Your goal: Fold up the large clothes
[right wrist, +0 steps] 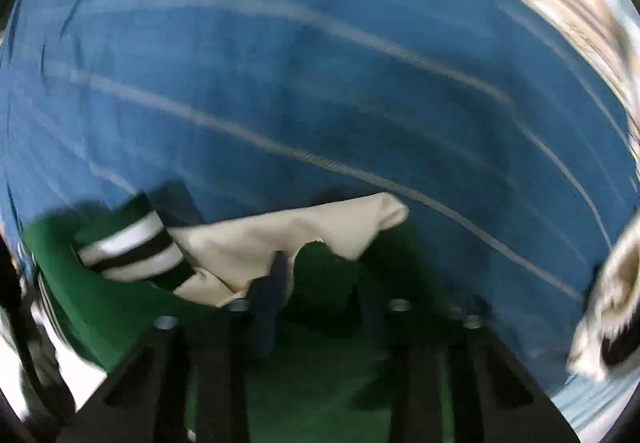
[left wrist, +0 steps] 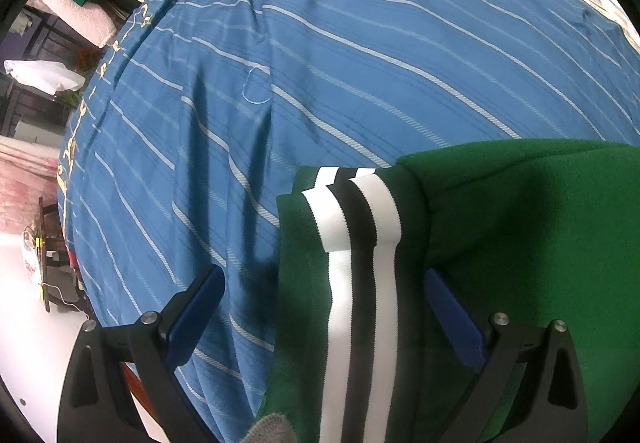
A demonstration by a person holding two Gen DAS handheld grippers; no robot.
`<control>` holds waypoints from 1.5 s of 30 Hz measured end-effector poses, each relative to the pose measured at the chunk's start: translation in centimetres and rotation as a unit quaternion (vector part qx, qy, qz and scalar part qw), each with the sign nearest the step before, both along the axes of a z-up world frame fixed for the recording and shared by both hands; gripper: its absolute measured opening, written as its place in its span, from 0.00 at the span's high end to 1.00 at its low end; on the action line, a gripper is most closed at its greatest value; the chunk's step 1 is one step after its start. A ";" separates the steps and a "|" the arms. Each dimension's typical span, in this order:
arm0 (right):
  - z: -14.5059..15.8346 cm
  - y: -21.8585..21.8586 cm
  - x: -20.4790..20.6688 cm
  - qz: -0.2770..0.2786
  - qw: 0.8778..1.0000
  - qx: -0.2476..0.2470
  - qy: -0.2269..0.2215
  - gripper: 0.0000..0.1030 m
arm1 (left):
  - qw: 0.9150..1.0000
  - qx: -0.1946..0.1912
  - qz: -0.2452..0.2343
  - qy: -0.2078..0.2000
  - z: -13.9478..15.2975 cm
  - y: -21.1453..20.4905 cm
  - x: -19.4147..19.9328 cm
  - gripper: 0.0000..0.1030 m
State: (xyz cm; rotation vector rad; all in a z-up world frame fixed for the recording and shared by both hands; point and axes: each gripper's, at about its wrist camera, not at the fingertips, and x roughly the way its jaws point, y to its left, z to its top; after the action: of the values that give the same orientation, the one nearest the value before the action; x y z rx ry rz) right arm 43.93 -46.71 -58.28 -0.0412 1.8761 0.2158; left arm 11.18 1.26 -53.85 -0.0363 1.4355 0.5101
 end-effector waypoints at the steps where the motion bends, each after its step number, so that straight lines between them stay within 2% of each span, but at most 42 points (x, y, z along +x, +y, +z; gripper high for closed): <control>1: 0.8 -0.9 0.0 -0.030 0.999 0.009 -0.010 0.80 | 1.000 -0.001 0.001 -0.001 0.0 0.0 -0.1 0.00; 3: 2.1 -3.9 -0.1 -0.118 0.992 0.026 -0.034 0.83 | 1.000 -0.005 0.002 -0.004 0.0 0.1 -0.2 0.00; 4: 2.7 -5.6 -0.1 -0.170 0.984 0.037 -0.047 0.83 | 1.000 -0.007 0.003 -0.004 0.0 0.1 -0.1 0.00; 6: 2.6 -9.3 -0.5 -0.301 0.948 0.095 -0.042 0.83 | 1.000 -0.005 0.000 -0.003 0.0 0.0 -0.1 0.00; 8: 1.3 -10.5 -0.9 -0.356 0.927 0.113 -0.041 0.84 | 1.000 -0.003 -0.001 -0.001 0.0 -0.1 0.0 0.00; 11: -1.2 -11.3 -1.4 -0.391 0.911 0.128 -0.032 0.84 | 1.000 0.000 -0.001 0.002 0.1 -0.1 0.1 0.00; 12: -2.0 -11.2 -1.1 -0.377 0.915 0.139 -0.021 0.84 | 1.000 0.000 0.003 0.003 0.5 -0.1 0.1 0.00; 13: -2.1 -10.9 -0.4 -0.338 0.931 0.141 -0.011 0.83 | 1.000 0.000 0.004 0.000 0.9 -0.1 0.0 0.00; 14: -1.1 -10.9 0.1 -0.308 0.940 0.147 -0.015 0.83 | 1.000 0.003 0.003 -0.007 1.6 -0.1 -0.1 0.00; 16: 1.9 -12.2 0.1 -0.274 0.946 0.165 -0.051 0.77 | 1.000 0.010 0.003 -0.022 3.4 -0.4 -0.4 0.00; 17: 3.3 -12.4 0.1 -0.260 0.949 0.165 -0.066 0.63 | 0.999 0.011 0.004 -0.030 4.1 -0.5 -0.6 0.00; 18: 4.9 -13.0 -0.3 -0.246 0.951 0.167 -0.083 0.40 | 0.999 0.012 0.006 -0.037 5.0 -0.7 -0.9 0.00; 20: 6.7 -13.8 -1.3 -0.206 0.962 0.149 -0.102 0.16 | 0.999 0.010 0.011 -0.047 6.1 -1.1 -1.2 0.00; 22: 6.3 -14.1 -2.1 -0.160 0.977 0.115 -0.087 0.16 | 0.999 -0.002 0.014 -0.048 6.4 -1.7 -1.3 0.00; 23: 5.0 -14.3 -2.8 -0.147 0.982 0.102 -0.064 0.16 | 0.999 -0.006 0.013 -0.048 6.3 -2.0 -1.3 0.00; 26: 1.3 -13.2 -4.0 -0.128 0.983 0.128 -0.020 0.16 | 0.999 -0.007 0.002 -0.039 5.2 -2.9 -1.0 0.00; 27: 0.7 -13.2 -3.8 -0.123 0.984 0.129 -0.023 0.18 | 0.999 -0.005 -0.001 -0.037 4.8 -3.1 -1.0 0.00; 29: 0.4 -11.5 -4.3 -0.094 0.988 0.110 -0.052 0.69 | 1.000 0.002 -0.006 -0.027 3.9 -3.3 -1.1 0.00; 30: 0.9 -11.0 -4.3 -0.095 0.989 0.088 -0.071 0.88 | 1.000 0.004 -0.009 -0.020 3.2 -3.3 -1.2 0.00; 31: 1.5 -11.0 -4.2 -0.107 0.986 0.091 -0.090 0.94 | 1.000 0.006 -0.009 -0.012 2.6 -3.4 -1.5 0.00; 35: 7.5 -13.2 -4.4 -0.174 0.960 0.116 -0.186 0.95 | 1.000 0.001 -0.007 0.010 1.0 -3.0 -2.9 0.00; 37: 8.8 -13.0 -4.1 -0.192 0.950 0.130 -0.208 0.95 | 1.000 -0.006 -0.004 0.009 0.9 -2.7 -3.5 0.00; 38: 8.9 -13.0 -3.7 -0.187 0.950 0.124 -0.215 0.95 | 1.000 -0.007 -0.003 0.007 1.0 -2.6 -3.6 0.00; 40: 7.1 -12.2 -3.0 -0.178 0.959 0.092 -0.203 0.95 | 1.000 -0.008 -0.002 0.006 1.3 -2.5 -3.7 0.00; 43: 1.6 -11.1 -2.3 -0.166 0.978 0.060 -0.112 0.93 | 1.000 -0.016 0.005 -0.005 3.0 -2.1 -4.4 0.00; 44: 1.3 -11.4 -2.5 -0.171 0.979 0.061 -0.096 0.93 | 1.000 -0.024 0.009 -0.011 3.6 -1.8 -4.9 0.00; 45: 1.9 -12.0 -2.8 -0.187 0.975 0.065 -0.099 0.89 | 0.999 -0.035 0.016 -0.018 4.5 -1.7 -5.4 0.00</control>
State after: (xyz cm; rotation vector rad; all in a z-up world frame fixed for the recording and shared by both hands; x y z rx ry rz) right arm 41.11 -58.74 -56.36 0.3667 1.6319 0.0701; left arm 5.74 -0.44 -49.39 -0.1240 1.4194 0.4817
